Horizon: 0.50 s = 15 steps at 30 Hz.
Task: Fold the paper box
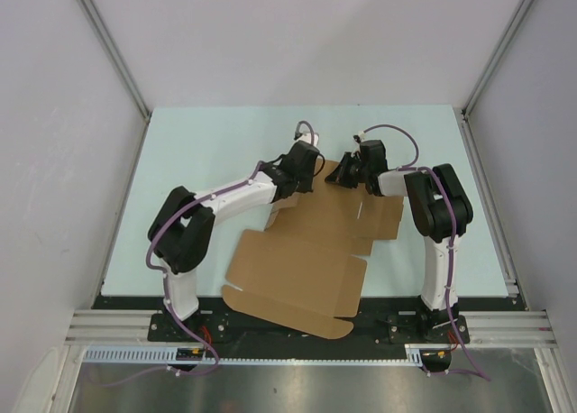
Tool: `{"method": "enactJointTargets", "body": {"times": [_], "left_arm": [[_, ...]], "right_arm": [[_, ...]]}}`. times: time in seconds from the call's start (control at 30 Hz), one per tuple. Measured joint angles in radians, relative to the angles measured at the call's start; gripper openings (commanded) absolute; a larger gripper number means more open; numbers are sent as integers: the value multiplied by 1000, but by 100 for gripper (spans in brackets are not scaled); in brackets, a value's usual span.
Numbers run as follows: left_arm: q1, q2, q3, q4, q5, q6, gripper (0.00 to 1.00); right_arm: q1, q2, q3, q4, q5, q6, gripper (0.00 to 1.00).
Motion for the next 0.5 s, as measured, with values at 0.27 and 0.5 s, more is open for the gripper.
{"method": "enactJointTargets", "body": {"times": [0.27,0.5], "left_arm": [[-12,31,0,47,127,-27,32],[-10,-21,-5,52,108,-28,66]], "right_arm": [[0,0,0,0,0,0,0],[-1,0,0,0,0,0,0]]}}
